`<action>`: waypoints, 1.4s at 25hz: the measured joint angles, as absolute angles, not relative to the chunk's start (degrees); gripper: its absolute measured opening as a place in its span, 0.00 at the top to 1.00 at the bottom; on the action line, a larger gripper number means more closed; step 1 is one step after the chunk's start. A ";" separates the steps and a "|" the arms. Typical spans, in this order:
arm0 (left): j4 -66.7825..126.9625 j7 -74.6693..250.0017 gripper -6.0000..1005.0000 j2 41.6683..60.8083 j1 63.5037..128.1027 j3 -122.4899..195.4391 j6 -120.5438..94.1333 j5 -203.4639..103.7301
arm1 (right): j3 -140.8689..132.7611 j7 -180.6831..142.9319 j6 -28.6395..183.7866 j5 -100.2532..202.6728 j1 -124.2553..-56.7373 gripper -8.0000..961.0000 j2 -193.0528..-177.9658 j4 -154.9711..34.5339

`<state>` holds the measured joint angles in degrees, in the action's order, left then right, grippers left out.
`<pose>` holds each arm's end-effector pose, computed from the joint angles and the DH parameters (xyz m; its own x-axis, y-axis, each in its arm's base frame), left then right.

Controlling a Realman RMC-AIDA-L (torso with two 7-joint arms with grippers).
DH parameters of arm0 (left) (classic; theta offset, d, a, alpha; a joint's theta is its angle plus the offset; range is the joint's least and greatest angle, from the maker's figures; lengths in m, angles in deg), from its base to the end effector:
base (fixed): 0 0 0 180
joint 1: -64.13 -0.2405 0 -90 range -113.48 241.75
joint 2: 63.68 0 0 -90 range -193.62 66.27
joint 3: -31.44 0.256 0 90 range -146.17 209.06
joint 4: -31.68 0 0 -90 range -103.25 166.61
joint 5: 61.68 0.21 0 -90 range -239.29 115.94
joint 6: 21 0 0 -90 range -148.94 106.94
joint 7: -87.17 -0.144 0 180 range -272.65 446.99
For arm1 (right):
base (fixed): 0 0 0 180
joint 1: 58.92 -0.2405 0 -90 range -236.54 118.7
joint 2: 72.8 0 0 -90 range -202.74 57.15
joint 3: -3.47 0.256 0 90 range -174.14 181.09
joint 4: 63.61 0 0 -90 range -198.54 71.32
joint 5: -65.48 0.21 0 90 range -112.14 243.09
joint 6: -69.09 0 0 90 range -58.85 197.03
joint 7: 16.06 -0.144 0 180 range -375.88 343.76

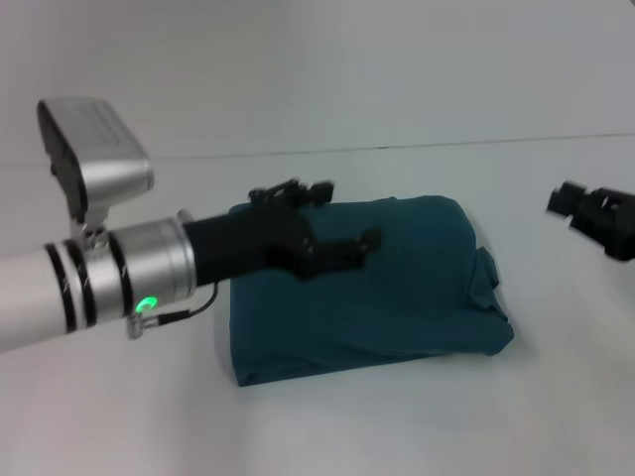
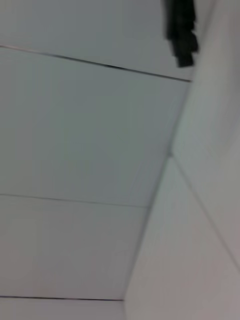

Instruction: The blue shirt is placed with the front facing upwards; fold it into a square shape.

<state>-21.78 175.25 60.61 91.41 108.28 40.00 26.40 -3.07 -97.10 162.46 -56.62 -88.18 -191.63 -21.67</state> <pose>-0.1578 0.3627 -0.0542 0.7821 0.2184 0.5836 0.4225 -0.8742 -0.2391 0.3125 0.3239 0.0758 0.6051 -0.3181 -0.7299 -0.7046 -0.6409 -0.3048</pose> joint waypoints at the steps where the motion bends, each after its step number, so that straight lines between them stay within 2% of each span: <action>1: -21.99 175.22 0.15 60.62 91.12 107.89 40.37 28.07 | -5.87 -99.12 163.84 -57.33 -88.32 0.83 -191.73 -18.91; 5: -22.42 175.51 0.11 60.69 90.77 106.54 41.72 35.01 | -14.57 -105.05 166.85 -59.22 -88.85 0.64 -192.27 -10.85; 16: -23.28 179.02 0.10 60.66 90.67 105.00 40.31 41.93 | -29.96 -109.57 162.44 -62.41 -89.06 0.40 -192.33 -5.35; 19: -23.58 179.06 0.10 60.61 90.65 104.80 40.51 43.01 | -31.89 -109.59 161.30 -62.41 -89.01 0.18 -192.32 -5.31; 24: -23.68 179.09 0.10 60.59 90.62 104.68 40.10 43.53 | -33.55 -109.30 159.48 -62.41 -88.40 0.04 -192.60 -5.76; 35: -23.69 179.10 0.10 60.67 90.45 104.23 39.93 43.61 | -33.75 -108.88 158.92 -62.08 -88.27 0.04 -192.84 -6.88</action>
